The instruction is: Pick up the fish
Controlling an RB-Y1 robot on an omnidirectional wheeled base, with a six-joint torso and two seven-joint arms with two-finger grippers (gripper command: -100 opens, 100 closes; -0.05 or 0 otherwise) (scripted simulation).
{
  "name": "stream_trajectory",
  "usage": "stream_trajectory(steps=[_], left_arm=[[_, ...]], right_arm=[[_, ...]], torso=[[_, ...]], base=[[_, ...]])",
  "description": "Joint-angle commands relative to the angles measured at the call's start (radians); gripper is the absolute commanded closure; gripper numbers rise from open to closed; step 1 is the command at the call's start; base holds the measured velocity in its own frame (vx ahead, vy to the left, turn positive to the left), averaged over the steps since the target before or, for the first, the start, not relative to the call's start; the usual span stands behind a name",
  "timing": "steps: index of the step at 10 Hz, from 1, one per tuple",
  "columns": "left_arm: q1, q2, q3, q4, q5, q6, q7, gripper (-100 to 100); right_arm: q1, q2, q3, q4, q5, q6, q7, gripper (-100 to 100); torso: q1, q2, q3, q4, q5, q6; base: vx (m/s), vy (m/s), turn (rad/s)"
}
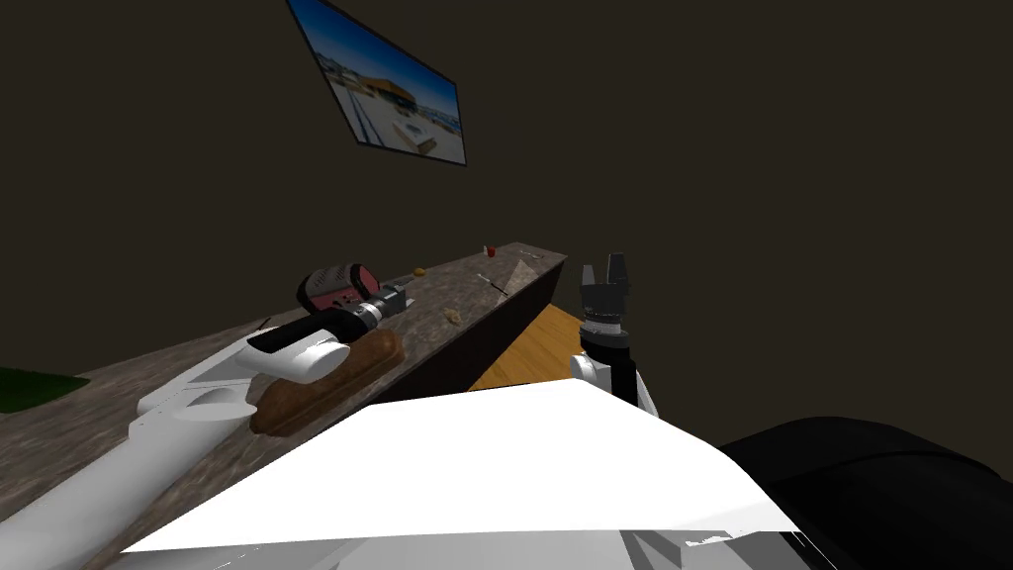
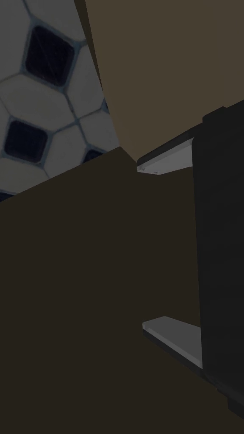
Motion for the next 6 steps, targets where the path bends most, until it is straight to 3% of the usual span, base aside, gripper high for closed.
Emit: stream_trajectory(steps=[1, 2, 3, 4, 5, 6], left_arm=[[-0.007, 0.026, -0.009, 0.007, 0.015, 0.031, -0.002, -100], [-0.008, 0.067, -0.017, 0.016, 0.057, 0.068, -0.003, -100], [-0.008, 0.075, -0.017, 0.016, 0.057, 0.075, -0.003, -100], [-0.006, 0.111, -0.028, 0.026, 0.097, 0.115, -0.005, -100], [-0.006, 0.121, -0.028, 0.026, 0.098, 0.116, -0.005, -100], [-0.003, 0.161, -0.040, 0.035, 0.138, 0.150, -0.006, -100]], right_arm=[[0.000, 0.000, 0.000, 0.000, 0.000, 0.000, 0.000, 0], [0.000, 0.000, 0.000, 0.000, 0.000, 0.000, 0.000, 0], [0.000, 0.000, 0.000, 0.000, 0.000, 0.000, 0.000, 0], [0.000, 0.000, 0.000, 0.000, 0.000, 0.000, 0.000, 0], [0.000, 0.000, 0.000, 0.000, 0.000, 0.000, 0.000, 0], [0.000, 0.000, 0.000, 0.000, 0.000, 0.000, 0.000, 0]], torso=[[0.000, 0.000, 0.000, 0.000, 0.000, 0.000], [0.000, 0.000, 0.000, 0.000, 0.000, -0.001], [0.000, 0.000, 0.000, 0.000, 0.000, 0.000], [0.000, 0.000, 0.000, 0.000, 0.000, -0.001], [0.000, -0.001, 0.000, 0.000, 0.000, 0.000], [0.000, -0.001, 0.000, 0.000, 0.000, -0.001]], base=[[-0.006, 0.026, -0.134], [-0.004, 0.022, -0.213], [-0.004, 0.022, -0.138], [-0.003, 0.020, -0.270], [-0.001, 0.023, -0.121], [0.006, 0.021, -0.193]])
